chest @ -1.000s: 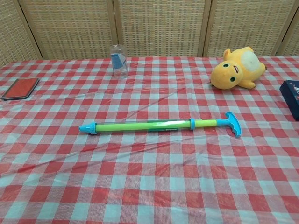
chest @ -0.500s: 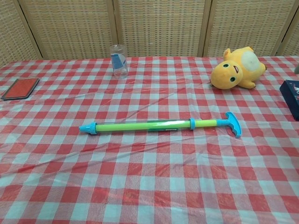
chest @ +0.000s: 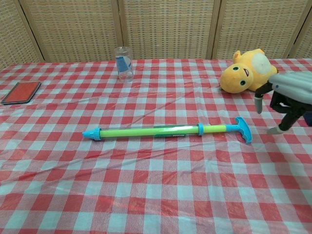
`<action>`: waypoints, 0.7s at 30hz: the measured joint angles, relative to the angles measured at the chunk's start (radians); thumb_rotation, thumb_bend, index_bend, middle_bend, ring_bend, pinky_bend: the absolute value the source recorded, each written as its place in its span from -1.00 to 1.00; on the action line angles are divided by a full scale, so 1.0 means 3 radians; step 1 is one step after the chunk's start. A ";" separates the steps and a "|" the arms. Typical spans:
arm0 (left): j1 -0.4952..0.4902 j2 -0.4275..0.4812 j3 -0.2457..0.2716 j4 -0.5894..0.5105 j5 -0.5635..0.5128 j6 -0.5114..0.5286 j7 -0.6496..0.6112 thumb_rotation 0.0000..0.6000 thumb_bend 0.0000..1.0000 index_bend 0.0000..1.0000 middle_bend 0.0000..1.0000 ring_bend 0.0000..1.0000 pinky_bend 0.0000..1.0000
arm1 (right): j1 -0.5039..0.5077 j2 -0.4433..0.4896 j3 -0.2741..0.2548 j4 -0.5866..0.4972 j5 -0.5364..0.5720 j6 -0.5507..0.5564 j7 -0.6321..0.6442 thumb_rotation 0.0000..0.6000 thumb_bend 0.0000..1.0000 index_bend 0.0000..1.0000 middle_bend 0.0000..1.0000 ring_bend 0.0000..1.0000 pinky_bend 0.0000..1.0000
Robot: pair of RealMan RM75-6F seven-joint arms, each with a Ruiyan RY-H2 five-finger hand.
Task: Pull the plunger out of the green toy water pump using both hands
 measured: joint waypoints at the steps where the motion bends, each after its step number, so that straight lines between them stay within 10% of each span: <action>1: -0.0004 -0.0002 0.0000 0.0003 -0.0004 -0.0010 -0.0001 1.00 -1.00 -1.00 -1.00 -1.00 -1.00 | 0.0060 -0.0066 0.0013 0.0053 0.0096 -0.0053 -0.0049 1.00 -0.33 0.05 1.00 0.99 0.33; 21: -0.0059 -0.0018 -0.0028 0.0096 -0.0136 -0.0148 -0.0096 1.00 -1.00 -0.99 -1.00 -1.00 -1.00 | 0.0735 -0.0737 0.0100 0.0750 0.0788 -0.0250 -0.0397 1.00 -0.06 0.04 1.00 0.99 0.33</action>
